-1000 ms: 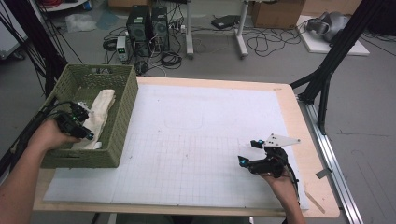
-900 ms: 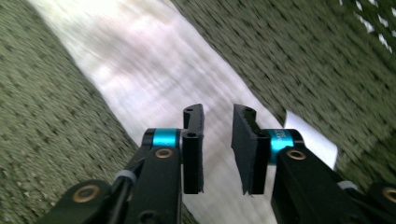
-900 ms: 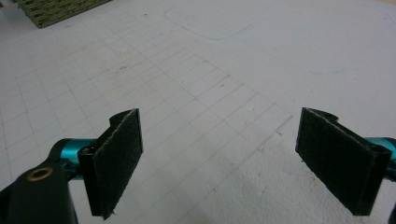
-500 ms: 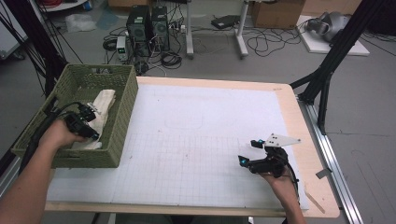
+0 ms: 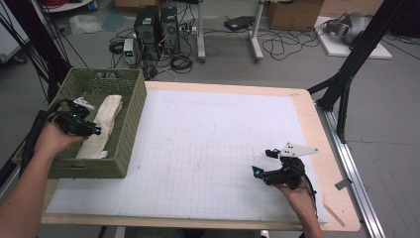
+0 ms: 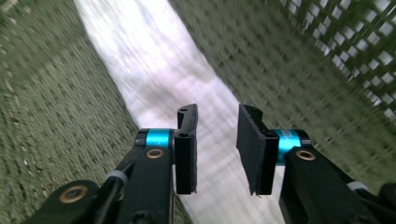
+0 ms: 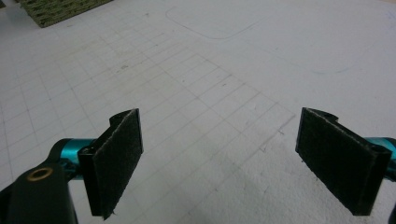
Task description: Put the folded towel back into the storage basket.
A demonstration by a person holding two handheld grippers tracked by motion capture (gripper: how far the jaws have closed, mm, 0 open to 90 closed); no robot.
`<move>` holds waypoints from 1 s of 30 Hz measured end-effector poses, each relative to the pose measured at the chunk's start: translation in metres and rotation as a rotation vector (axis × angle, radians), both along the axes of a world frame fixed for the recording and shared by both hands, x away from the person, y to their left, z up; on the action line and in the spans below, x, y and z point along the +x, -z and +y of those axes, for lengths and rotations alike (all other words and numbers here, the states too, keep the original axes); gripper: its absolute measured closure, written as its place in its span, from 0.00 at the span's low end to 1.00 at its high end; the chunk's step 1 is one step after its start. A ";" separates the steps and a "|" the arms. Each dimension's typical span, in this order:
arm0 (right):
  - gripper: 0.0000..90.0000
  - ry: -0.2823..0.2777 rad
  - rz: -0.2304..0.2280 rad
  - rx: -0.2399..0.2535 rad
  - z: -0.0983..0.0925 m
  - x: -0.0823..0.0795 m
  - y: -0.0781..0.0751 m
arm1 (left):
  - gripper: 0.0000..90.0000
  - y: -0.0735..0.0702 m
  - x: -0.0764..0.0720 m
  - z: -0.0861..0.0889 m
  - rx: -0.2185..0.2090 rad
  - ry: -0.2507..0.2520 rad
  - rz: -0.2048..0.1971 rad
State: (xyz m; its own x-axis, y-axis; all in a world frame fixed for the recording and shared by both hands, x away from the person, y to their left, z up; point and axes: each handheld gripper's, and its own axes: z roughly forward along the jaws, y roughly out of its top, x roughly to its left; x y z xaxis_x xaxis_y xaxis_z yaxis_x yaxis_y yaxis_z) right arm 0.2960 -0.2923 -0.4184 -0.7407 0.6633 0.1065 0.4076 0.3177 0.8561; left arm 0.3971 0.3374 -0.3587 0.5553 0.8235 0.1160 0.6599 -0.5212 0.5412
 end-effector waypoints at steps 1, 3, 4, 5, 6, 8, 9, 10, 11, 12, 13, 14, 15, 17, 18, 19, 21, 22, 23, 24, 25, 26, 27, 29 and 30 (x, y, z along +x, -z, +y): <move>0.16 0.000 -0.001 -0.001 0.000 0.000 0.000 | 0.74 -0.002 -0.001 0.001 -0.006 0.001 -0.009; 0.16 -0.004 -0.011 -0.006 0.000 0.000 0.000 | 0.72 -0.004 -0.003 0.002 -0.027 -0.003 -0.027; 0.16 -0.004 -0.004 -0.006 0.001 0.000 0.000 | 0.71 -0.005 -0.003 0.002 -0.039 -0.005 -0.038; 0.16 -0.004 -0.004 -0.005 0.001 -0.001 -0.001 | 0.71 -0.006 -0.004 0.003 -0.047 -0.005 -0.052; 0.15 -0.004 -0.010 -0.008 0.001 -0.001 -0.001 | 0.70 -0.007 -0.004 0.003 -0.061 -0.004 -0.060; 0.15 0.000 -0.012 -0.002 0.001 -0.002 -0.002 | 0.67 -0.009 -0.005 0.003 -0.083 -0.007 -0.068; 0.15 0.000 -0.017 -0.005 0.001 -0.002 -0.003 | 0.66 -0.010 -0.005 0.004 -0.093 -0.010 -0.075; 0.15 0.002 -0.016 -0.006 0.001 -0.002 -0.003 | 0.64 -0.011 -0.005 0.004 -0.102 -0.014 -0.083; 0.15 0.004 -0.015 -0.005 0.001 -0.002 -0.003 | 0.63 -0.013 -0.006 0.005 -0.113 -0.018 -0.090; 0.15 0.005 -0.015 -0.005 0.001 -0.003 -0.003 | 0.62 -0.014 -0.007 0.006 -0.128 -0.024 -0.100; 0.15 0.005 -0.016 -0.005 0.001 -0.003 -0.003 | 0.62 -0.016 -0.008 0.006 -0.133 -0.027 -0.108; 0.15 0.007 -0.015 -0.004 0.001 -0.003 -0.003 | 0.61 -0.017 -0.010 0.007 -0.137 -0.029 -0.119; 0.15 0.006 -0.015 -0.005 0.001 -0.002 -0.003 | 0.60 -0.019 -0.011 0.008 -0.145 -0.032 -0.128; 0.15 0.004 -0.016 -0.005 0.002 -0.002 -0.003 | 0.59 -0.023 -0.014 0.009 -0.169 -0.035 -0.146; 0.15 0.004 -0.015 -0.006 0.002 -0.003 -0.003 | 0.58 -0.025 -0.015 0.010 -0.181 -0.037 -0.155; 0.15 0.000 -0.017 -0.005 0.003 -0.003 -0.003 | 0.57 -0.027 -0.017 0.011 -0.193 -0.039 -0.166; 0.15 0.001 -0.016 -0.005 0.004 -0.003 -0.004 | 0.56 -0.031 -0.020 0.013 -0.218 -0.039 -0.181; 0.15 -0.002 -0.023 -0.006 0.004 -0.003 -0.004 | 0.55 -0.033 -0.021 0.013 -0.233 -0.041 -0.188; 0.15 -0.001 -0.021 -0.006 0.004 -0.003 -0.004 | 0.55 -0.035 -0.022 0.014 -0.242 -0.037 -0.195; 0.15 -0.001 -0.022 -0.007 0.004 -0.003 -0.004 | 0.55 -0.036 -0.024 0.014 -0.251 -0.035 -0.205; 0.15 0.000 -0.021 -0.004 0.004 -0.003 -0.004 | 0.54 -0.038 -0.025 0.014 -0.264 -0.035 -0.211; 0.15 0.000 -0.024 -0.005 0.004 -0.003 -0.005 | 0.54 -0.039 -0.025 0.015 -0.277 -0.031 -0.210; 0.15 -0.002 -0.024 -0.004 0.004 -0.003 -0.005 | 0.53 -0.040 -0.026 0.015 -0.285 -0.030 -0.211; 0.15 -0.001 -0.028 0.000 0.004 -0.004 -0.005 | 0.52 -0.042 -0.028 0.015 -0.301 -0.018 -0.221; 0.15 0.000 -0.030 0.000 0.004 -0.004 -0.005 | 0.52 -0.043 -0.029 0.015 -0.308 -0.013 -0.221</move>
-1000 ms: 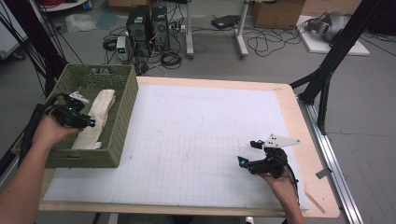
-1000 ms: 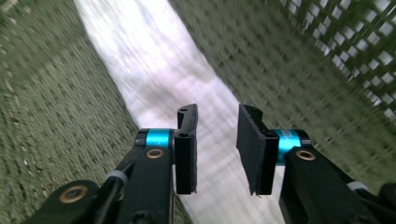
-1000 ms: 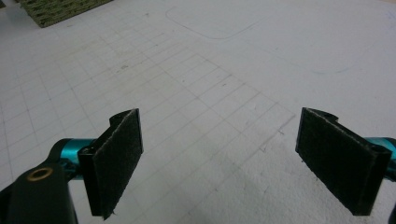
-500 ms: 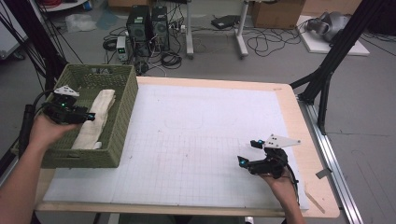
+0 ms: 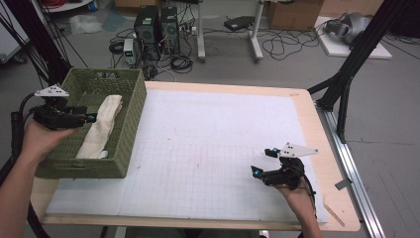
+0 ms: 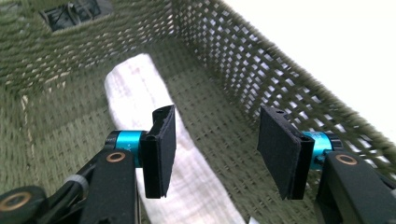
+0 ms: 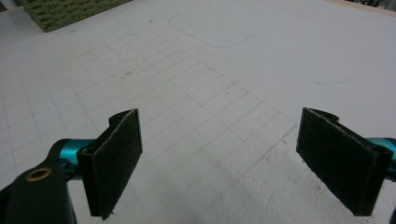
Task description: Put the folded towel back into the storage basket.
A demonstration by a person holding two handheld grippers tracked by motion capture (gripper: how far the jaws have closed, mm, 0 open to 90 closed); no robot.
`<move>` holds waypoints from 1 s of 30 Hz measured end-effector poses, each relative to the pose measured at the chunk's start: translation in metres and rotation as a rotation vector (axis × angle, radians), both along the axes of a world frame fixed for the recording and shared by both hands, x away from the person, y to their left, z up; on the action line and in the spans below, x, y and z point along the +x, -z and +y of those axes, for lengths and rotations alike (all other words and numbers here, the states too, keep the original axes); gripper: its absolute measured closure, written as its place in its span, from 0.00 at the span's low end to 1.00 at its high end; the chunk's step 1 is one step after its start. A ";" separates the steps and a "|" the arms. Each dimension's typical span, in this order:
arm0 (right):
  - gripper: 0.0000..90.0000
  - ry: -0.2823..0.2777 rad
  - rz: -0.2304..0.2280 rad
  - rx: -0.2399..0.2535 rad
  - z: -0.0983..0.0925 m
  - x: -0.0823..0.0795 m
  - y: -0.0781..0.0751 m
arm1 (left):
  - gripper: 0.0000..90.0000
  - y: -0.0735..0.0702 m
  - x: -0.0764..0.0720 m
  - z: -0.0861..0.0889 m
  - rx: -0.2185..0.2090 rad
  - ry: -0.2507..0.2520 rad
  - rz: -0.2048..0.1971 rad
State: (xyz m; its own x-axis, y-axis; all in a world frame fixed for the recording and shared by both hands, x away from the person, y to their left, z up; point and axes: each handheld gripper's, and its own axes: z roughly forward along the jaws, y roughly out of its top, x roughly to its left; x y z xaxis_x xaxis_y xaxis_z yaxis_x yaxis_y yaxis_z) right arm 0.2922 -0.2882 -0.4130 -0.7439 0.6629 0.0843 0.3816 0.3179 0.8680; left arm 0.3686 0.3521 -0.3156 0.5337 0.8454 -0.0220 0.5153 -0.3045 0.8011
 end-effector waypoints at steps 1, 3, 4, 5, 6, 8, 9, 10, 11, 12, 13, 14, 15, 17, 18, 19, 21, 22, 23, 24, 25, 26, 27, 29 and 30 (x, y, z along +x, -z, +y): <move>0.15 0.000 0.001 0.000 0.000 0.000 0.000 | 0.51 -0.001 -0.001 0.000 -0.005 0.004 -0.006; 0.15 -0.002 -0.003 -0.001 0.000 0.000 0.000 | 0.50 -0.003 -0.003 -0.001 -0.018 0.013 -0.013; 0.15 -0.001 0.001 -0.001 0.001 0.000 0.000 | 0.49 -0.004 -0.004 -0.003 -0.024 0.014 -0.020; 0.15 -0.001 0.001 -0.001 0.001 0.000 0.000 | 0.48 -0.005 -0.004 -0.003 -0.029 0.018 -0.025; 0.14 -0.002 0.000 -0.001 0.001 0.000 -0.001 | 0.48 -0.006 -0.005 -0.005 -0.037 0.023 -0.027; 0.14 -0.002 0.004 0.004 0.001 -0.001 -0.001 | 0.45 -0.008 -0.006 -0.008 -0.045 0.033 -0.034; 0.14 -0.002 0.001 0.004 0.001 0.000 -0.001 | 0.44 -0.009 -0.007 -0.009 -0.052 0.038 -0.038; 0.14 -0.001 -0.003 0.003 0.001 0.000 -0.001 | 0.43 -0.010 -0.008 -0.011 -0.058 0.042 -0.044; 0.14 -0.001 -0.003 0.004 0.001 0.000 -0.001 | 0.42 -0.011 -0.009 -0.013 -0.065 0.046 -0.052; 0.14 -0.002 0.004 0.006 0.001 -0.001 -0.001 | 0.42 -0.012 -0.011 -0.015 -0.071 0.056 -0.064; 0.14 -0.002 -0.001 0.005 0.000 -0.001 -0.001 | 0.41 -0.012 -0.012 -0.018 -0.077 0.061 -0.069; 0.14 -0.001 -0.002 0.007 0.000 -0.001 -0.001 | 0.41 -0.013 -0.012 -0.020 -0.079 0.068 -0.073; 0.14 -0.001 -0.004 0.007 0.000 -0.001 -0.001 | 0.40 -0.014 -0.013 -0.022 -0.084 0.075 -0.080; 0.14 0.002 -0.003 0.007 -0.001 -0.001 -0.002 | 0.39 -0.015 -0.015 -0.026 -0.092 0.086 -0.088; 0.14 0.002 -0.012 0.005 -0.001 -0.001 -0.002 | 0.39 -0.016 -0.015 -0.028 -0.093 0.092 -0.091; 0.14 0.003 -0.001 0.010 -0.001 -0.003 -0.002 | 0.39 -0.016 -0.016 -0.030 -0.094 0.096 -0.093; 0.14 0.003 -0.008 0.009 -0.003 -0.003 -0.002 | 0.38 -0.017 -0.016 -0.033 -0.100 0.099 -0.097; 0.14 0.005 -0.009 0.008 -0.003 -0.003 -0.002 | 0.38 -0.017 -0.017 -0.035 -0.098 0.102 -0.099; 0.14 0.005 -0.010 0.012 -0.004 -0.003 -0.002 | 0.38 -0.017 -0.017 -0.037 -0.097 0.106 -0.102; 0.14 0.008 -0.008 0.011 -0.004 -0.003 -0.003 | 0.37 -0.016 -0.018 -0.038 -0.102 0.109 -0.103; 0.14 0.007 -0.010 0.012 -0.005 -0.003 -0.003 | 0.37 -0.016 -0.018 -0.040 -0.108 0.111 -0.106; 0.14 0.008 -0.009 0.013 -0.005 -0.003 -0.003 | 0.37 -0.016 -0.019 -0.041 -0.110 0.117 -0.107; 0.14 0.007 -0.012 0.014 -0.005 -0.003 -0.003 | 0.37 -0.016 -0.019 -0.043 -0.113 0.121 -0.108; 0.14 0.007 -0.015 0.014 -0.004 -0.003 -0.003 | 0.37 -0.016 -0.021 -0.046 -0.117 0.126 -0.116; 0.14 0.006 -0.018 0.014 -0.004 -0.003 -0.003 | 0.37 -0.017 -0.021 -0.048 -0.117 0.133 -0.117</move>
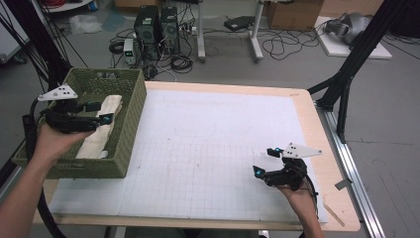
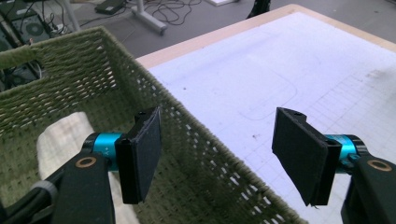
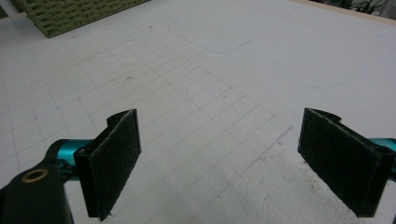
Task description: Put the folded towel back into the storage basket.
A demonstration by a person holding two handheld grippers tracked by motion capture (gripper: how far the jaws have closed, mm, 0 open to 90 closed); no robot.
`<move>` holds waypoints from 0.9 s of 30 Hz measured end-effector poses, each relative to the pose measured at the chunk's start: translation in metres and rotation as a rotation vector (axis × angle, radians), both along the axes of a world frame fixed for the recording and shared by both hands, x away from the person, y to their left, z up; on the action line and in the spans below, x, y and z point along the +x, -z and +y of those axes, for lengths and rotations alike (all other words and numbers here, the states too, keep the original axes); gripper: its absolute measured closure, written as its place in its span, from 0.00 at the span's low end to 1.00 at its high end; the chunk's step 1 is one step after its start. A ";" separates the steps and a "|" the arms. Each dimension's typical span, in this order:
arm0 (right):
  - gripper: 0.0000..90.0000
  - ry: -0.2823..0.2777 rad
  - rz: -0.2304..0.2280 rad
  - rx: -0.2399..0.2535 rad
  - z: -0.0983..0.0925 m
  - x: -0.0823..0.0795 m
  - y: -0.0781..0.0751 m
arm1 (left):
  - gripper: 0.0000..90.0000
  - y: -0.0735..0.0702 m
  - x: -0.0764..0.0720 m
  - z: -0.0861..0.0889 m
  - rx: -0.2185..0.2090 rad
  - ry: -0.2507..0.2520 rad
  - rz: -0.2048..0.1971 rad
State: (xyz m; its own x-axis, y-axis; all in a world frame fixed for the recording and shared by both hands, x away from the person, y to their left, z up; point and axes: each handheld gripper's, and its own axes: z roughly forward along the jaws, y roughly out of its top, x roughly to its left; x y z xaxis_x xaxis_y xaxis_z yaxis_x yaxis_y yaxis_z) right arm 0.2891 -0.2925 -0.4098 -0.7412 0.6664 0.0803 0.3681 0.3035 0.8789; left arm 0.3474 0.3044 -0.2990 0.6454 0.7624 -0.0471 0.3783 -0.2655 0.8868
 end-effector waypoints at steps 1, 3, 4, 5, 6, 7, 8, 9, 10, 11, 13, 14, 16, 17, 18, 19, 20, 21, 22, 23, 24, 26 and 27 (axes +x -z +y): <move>0.14 0.000 0.006 0.002 0.000 0.000 0.000 | 0.37 0.000 -0.001 -0.002 -0.002 0.003 -0.002; 0.14 0.000 0.005 0.002 0.001 0.000 0.000 | 0.36 0.000 -0.002 -0.005 -0.003 0.009 -0.009; 0.14 0.000 0.008 0.003 0.001 -0.001 0.000 | 0.36 0.000 -0.002 -0.007 -0.001 0.014 -0.012; 0.14 0.000 0.007 0.001 0.001 -0.001 0.000 | 0.36 0.000 -0.003 -0.008 -0.004 0.015 -0.015; 0.14 0.000 0.006 0.001 0.000 -0.001 0.000 | 0.36 0.000 -0.003 -0.010 -0.008 0.020 -0.019; 0.14 0.000 0.005 0.001 0.000 -0.001 0.000 | 0.36 -0.001 -0.004 -0.011 -0.009 0.023 -0.021; 0.14 -0.001 0.004 0.001 0.000 -0.001 0.000 | 0.36 0.000 -0.004 -0.013 -0.011 0.025 -0.022; 0.14 0.003 0.004 0.003 0.000 -0.001 0.000 | 0.36 0.000 -0.005 -0.014 -0.013 0.028 -0.022; 0.14 0.004 0.007 0.007 0.000 -0.002 0.000 | 0.36 0.000 -0.005 -0.016 -0.010 0.033 -0.023; 0.14 0.003 0.003 0.006 -0.001 -0.001 0.000 | 0.36 0.000 -0.006 -0.019 -0.011 0.036 -0.025; 0.14 0.003 0.002 0.006 -0.001 -0.001 -0.001 | 0.35 0.001 -0.007 -0.023 -0.011 0.039 -0.031; 0.14 0.003 0.002 0.006 0.000 -0.001 -0.001 | 0.35 0.001 -0.008 -0.025 -0.009 0.043 -0.034; 0.14 0.003 0.002 0.005 0.000 -0.001 -0.001 | 0.35 0.002 -0.009 -0.029 -0.008 0.046 -0.037; 0.14 0.004 0.003 0.006 0.000 -0.001 -0.001 | 0.35 0.002 -0.009 -0.031 -0.011 0.047 -0.039; 0.14 0.004 0.003 0.006 0.000 -0.001 -0.001 | 0.35 0.002 -0.009 -0.033 -0.009 0.051 -0.038; 0.14 0.004 0.002 0.006 0.000 -0.001 -0.001 | 0.35 0.003 -0.010 -0.037 -0.015 0.054 -0.044; 0.14 0.003 0.003 0.004 -0.001 -0.002 -0.001 | 0.35 0.003 -0.010 -0.038 -0.012 0.059 -0.045; 0.14 0.003 -0.002 0.004 -0.001 -0.001 -0.001 | 0.35 0.004 -0.011 -0.041 -0.019 0.059 -0.043; 0.14 0.003 -0.001 0.006 -0.001 -0.001 -0.001 | 0.35 0.004 -0.011 -0.042 -0.014 0.064 -0.044; 0.14 0.005 -0.002 0.006 -0.001 -0.001 -0.001 | 0.35 0.004 -0.011 -0.044 -0.015 0.064 -0.042; 0.14 0.003 -0.001 0.007 -0.001 -0.002 -0.001 | 0.35 0.005 -0.011 -0.045 -0.017 0.064 -0.043; 0.14 0.002 0.000 0.007 -0.001 -0.002 -0.001 | 0.35 0.005 -0.012 -0.048 -0.022 0.066 -0.043; 0.14 0.001 -0.004 0.004 -0.001 -0.001 -0.001 | 0.35 0.006 -0.012 -0.050 -0.028 0.066 -0.046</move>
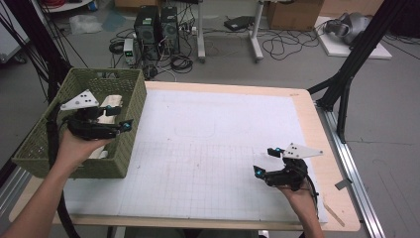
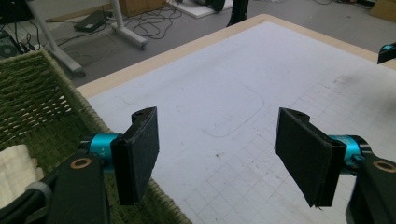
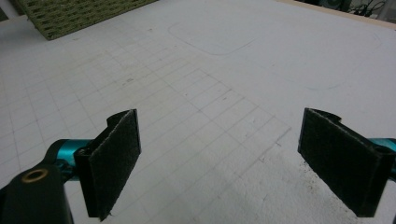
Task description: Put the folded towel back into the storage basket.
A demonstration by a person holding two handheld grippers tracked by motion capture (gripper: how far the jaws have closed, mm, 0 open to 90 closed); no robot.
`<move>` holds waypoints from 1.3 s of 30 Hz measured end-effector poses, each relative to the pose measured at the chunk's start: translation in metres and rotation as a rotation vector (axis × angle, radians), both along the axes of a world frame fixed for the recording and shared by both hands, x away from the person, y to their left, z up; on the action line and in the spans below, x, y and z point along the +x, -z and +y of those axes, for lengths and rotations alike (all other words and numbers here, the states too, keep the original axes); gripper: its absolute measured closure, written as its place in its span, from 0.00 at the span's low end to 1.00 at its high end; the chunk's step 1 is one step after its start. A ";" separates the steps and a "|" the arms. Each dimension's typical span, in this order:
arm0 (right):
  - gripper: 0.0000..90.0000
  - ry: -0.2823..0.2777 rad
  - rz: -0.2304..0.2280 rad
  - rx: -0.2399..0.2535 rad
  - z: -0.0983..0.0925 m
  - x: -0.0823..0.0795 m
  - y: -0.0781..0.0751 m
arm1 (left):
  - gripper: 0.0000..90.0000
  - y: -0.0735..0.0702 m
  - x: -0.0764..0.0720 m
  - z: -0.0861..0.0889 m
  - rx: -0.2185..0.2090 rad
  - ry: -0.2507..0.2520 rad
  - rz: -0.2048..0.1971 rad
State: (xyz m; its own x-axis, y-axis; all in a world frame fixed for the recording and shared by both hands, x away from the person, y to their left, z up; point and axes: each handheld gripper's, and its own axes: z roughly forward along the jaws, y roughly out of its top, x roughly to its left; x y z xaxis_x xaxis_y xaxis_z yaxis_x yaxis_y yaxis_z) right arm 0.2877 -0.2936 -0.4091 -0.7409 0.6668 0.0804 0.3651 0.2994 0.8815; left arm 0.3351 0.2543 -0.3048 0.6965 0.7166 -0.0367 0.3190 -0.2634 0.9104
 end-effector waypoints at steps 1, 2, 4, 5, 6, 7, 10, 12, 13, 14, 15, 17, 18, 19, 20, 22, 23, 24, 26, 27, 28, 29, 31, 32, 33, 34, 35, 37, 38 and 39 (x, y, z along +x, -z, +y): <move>0.14 0.000 0.000 0.000 0.000 0.000 0.000 | 0.35 0.000 0.000 -0.002 -0.004 0.003 -0.001; 0.14 0.002 0.000 0.002 0.000 0.000 0.000 | 0.35 0.000 -0.001 -0.003 0.000 0.007 -0.002; 0.14 0.002 0.004 0.005 0.001 0.000 0.000 | 0.34 0.001 -0.002 -0.006 -0.007 0.011 -0.004; 0.14 0.003 0.003 0.006 0.001 0.000 0.000 | 0.34 0.001 -0.002 -0.008 -0.013 0.011 -0.005; 0.14 0.002 0.003 0.006 0.001 0.000 0.000 | 0.34 0.001 -0.003 -0.010 -0.014 0.015 -0.010; 0.14 0.001 -0.001 0.004 0.001 0.001 0.000 | 0.34 0.001 -0.003 -0.011 -0.019 0.016 -0.012; 0.14 0.000 0.001 0.000 0.001 0.001 0.000 | 0.34 0.002 -0.005 -0.016 -0.028 0.030 -0.010; 0.14 0.000 -0.001 0.000 0.001 0.001 0.000 | 0.34 0.003 -0.006 -0.020 -0.018 0.041 -0.014; 0.14 0.000 -0.001 0.001 0.001 0.001 0.000 | 0.34 0.003 -0.006 -0.021 -0.027 0.040 -0.012; 0.14 -0.001 -0.001 0.001 0.001 0.001 0.000 | 0.34 0.004 -0.006 -0.022 -0.030 0.043 -0.012; 0.14 0.000 0.002 0.002 0.002 0.001 0.000 | 0.34 0.004 -0.007 -0.024 -0.034 0.045 -0.014; 0.14 -0.002 -0.002 0.001 0.002 0.002 0.000 | 0.34 0.004 -0.008 -0.027 -0.038 0.050 -0.015; 0.14 -0.003 -0.002 0.001 0.002 0.002 0.000 | 0.34 0.005 -0.008 -0.029 -0.038 0.051 -0.016; 0.14 -0.002 -0.001 0.002 0.002 0.002 0.000 | 0.34 0.005 -0.008 -0.030 -0.033 0.052 -0.018; 0.14 -0.003 0.000 0.002 0.002 0.002 0.000 | 0.34 0.005 -0.009 -0.032 -0.031 0.053 -0.020; 0.14 -0.002 0.000 0.003 0.002 0.002 0.000 | 0.33 0.005 -0.010 -0.036 -0.037 0.059 -0.020; 0.14 -0.002 0.000 0.003 0.002 0.002 0.000 | 0.33 0.006 -0.010 -0.037 -0.033 0.062 -0.021; 0.14 -0.002 0.003 0.006 0.002 0.002 0.000 | 0.33 0.006 -0.011 -0.039 -0.041 0.063 -0.021; 0.14 -0.003 0.002 0.005 0.002 0.002 0.000 | 0.33 0.007 -0.012 -0.044 -0.036 0.071 -0.022; 0.14 -0.002 0.003 0.006 0.002 0.001 -0.001 | 0.33 0.007 -0.013 -0.045 -0.040 0.071 -0.022; 0.14 -0.002 0.003 0.006 0.002 0.001 -0.001 | 0.33 0.008 -0.013 -0.047 -0.042 0.075 -0.021; 0.14 -0.002 -0.003 0.006 0.002 0.002 -0.001 | 0.33 0.009 -0.014 -0.049 -0.046 0.075 -0.022; 0.14 -0.004 -0.003 0.006 0.002 0.002 -0.001 | 0.33 0.010 -0.015 -0.053 -0.047 0.077 -0.024; 0.14 -0.004 -0.004 0.005 0.002 0.002 -0.001 | 0.33 0.011 -0.015 -0.054 -0.042 0.081 -0.025; 0.14 -0.004 -0.006 0.004 0.002 0.002 -0.001 | 0.33 0.011 -0.016 -0.056 -0.044 0.082 -0.024; 0.14 -0.002 -0.003 0.007 0.002 0.001 -0.001 | 0.33 0.012 -0.016 -0.059 -0.045 0.087 -0.021; 0.14 -0.002 -0.004 0.007 0.002 0.001 -0.001 | 0.33 0.013 -0.017 -0.061 -0.050 0.090 -0.022; 0.14 -0.002 -0.004 0.007 0.002 0.001 -0.001 | 0.33 0.015 -0.018 -0.065 -0.040 0.099 -0.026; 0.14 -0.002 -0.003 0.008 0.002 0.001 -0.001 | 0.33 0.016 -0.018 -0.067 -0.039 0.104 -0.026; 0.14 -0.005 -0.008 0.008 0.002 0.002 -0.001 | 0.33 0.018 -0.019 -0.069 -0.041 0.105 -0.027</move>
